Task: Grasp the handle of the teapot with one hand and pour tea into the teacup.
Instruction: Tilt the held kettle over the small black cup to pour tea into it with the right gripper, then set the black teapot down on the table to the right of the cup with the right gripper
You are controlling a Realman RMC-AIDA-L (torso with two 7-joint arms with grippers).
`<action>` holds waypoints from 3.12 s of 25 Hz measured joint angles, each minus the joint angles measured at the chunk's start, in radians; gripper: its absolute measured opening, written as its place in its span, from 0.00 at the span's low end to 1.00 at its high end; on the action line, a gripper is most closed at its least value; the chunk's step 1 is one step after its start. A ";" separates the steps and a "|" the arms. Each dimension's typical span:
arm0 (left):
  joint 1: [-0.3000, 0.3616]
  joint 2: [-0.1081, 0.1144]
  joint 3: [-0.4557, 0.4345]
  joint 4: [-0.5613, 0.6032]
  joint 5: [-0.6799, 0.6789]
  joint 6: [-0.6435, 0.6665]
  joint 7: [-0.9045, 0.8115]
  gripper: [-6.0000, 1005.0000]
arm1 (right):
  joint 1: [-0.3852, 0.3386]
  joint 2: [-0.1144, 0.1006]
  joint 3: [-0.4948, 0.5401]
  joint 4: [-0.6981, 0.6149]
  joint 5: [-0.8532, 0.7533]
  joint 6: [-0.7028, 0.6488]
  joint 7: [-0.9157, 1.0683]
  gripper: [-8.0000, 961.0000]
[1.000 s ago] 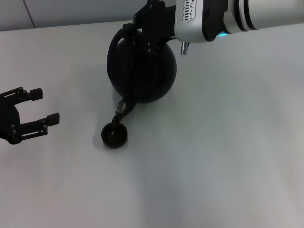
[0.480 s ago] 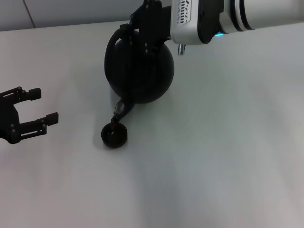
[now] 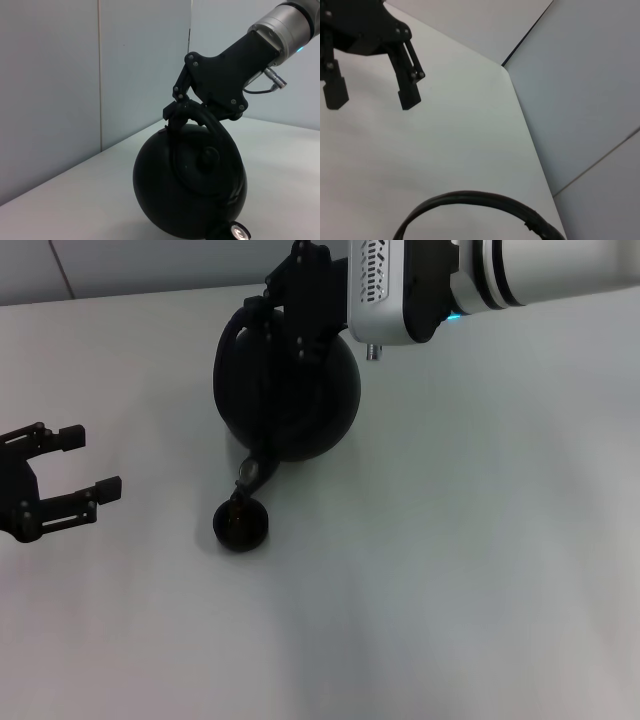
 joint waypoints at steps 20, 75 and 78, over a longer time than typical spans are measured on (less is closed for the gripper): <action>-0.001 0.000 0.000 0.000 0.001 -0.003 0.001 0.78 | -0.145 0.004 0.032 -0.005 0.233 0.011 -0.004 0.13; -0.001 -0.008 0.000 0.012 -0.001 0.008 0.012 0.78 | -0.219 -0.008 0.257 0.516 0.785 0.071 -0.174 0.24; -0.001 -0.008 0.000 0.012 -0.001 0.011 0.010 0.78 | -0.210 -0.008 0.248 0.516 0.777 0.074 -0.152 0.24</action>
